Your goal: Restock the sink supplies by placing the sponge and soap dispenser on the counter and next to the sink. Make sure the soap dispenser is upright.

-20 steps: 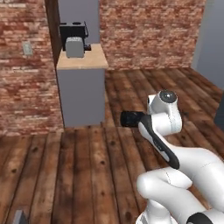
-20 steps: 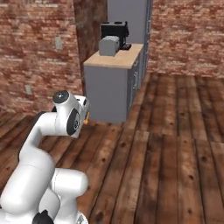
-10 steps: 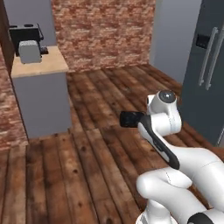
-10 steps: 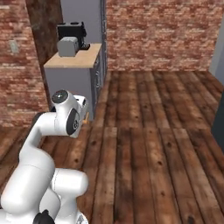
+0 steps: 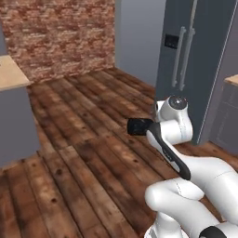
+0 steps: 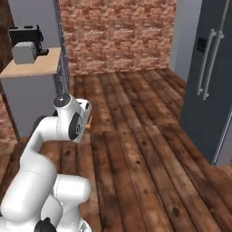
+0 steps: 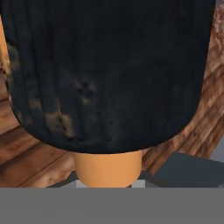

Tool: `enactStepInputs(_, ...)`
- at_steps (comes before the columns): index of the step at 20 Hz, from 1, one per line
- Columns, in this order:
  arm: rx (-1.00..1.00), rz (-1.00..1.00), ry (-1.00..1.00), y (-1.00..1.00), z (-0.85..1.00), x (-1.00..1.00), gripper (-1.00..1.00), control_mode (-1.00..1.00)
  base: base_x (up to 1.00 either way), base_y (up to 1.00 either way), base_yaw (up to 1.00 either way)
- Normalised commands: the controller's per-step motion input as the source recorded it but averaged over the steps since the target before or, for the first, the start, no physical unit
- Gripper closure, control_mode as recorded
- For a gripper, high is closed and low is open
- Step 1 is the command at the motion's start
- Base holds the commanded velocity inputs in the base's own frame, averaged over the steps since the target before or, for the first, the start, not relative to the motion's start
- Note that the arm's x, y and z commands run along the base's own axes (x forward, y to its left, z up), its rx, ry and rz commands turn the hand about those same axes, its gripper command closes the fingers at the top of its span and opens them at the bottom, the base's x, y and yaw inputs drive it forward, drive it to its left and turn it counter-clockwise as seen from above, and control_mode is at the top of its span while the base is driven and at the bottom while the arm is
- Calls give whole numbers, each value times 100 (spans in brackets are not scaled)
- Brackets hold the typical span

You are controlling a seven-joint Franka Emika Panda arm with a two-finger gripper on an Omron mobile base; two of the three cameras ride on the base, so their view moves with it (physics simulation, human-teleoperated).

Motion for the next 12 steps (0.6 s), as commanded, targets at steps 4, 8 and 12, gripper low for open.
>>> enactStepInputs(4, 0, 0, 0, 0, 0, 0, 100, 100, 49, 0, -39)
enactStepInputs(8, 0, 0, 0, 0, 0, 0, 100, 100, 53, 0, -41)
enactStepInputs(12, 0, 0, 0, 0, 0, 0, 100, 100, 53, 0, -47)
